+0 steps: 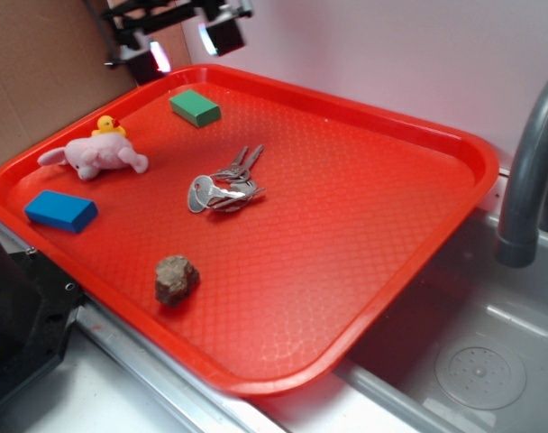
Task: Grab the green block.
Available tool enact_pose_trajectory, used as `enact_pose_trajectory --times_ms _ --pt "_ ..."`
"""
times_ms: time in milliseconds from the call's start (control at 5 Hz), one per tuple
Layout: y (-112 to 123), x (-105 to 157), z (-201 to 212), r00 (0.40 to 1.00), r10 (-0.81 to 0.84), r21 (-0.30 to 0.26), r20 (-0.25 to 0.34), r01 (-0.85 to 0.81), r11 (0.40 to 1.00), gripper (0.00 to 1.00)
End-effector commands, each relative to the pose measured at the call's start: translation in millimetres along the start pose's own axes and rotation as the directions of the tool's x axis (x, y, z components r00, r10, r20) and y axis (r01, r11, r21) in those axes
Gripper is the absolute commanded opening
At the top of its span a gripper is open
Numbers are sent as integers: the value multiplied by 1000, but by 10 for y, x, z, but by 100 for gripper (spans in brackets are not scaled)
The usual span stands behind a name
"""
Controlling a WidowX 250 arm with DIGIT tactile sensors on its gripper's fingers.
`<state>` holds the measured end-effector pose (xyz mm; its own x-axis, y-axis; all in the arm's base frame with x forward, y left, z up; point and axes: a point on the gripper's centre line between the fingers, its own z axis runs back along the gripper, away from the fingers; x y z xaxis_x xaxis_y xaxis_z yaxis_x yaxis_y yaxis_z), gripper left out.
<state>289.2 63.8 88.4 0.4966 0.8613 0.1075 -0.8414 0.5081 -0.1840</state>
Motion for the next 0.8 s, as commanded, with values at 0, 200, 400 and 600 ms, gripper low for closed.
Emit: enact_pose_trajectory --times_ms 0,200,400,600 --pt "-121 452 -220 979 168 -27 112 -166 986 100" --pt "-22 600 -296 970 216 13 113 -219 976 100" --pt "244 572 -343 975 202 69 93 -209 976 100" --pt "392 540 -295 975 209 61 81 -214 975 100"
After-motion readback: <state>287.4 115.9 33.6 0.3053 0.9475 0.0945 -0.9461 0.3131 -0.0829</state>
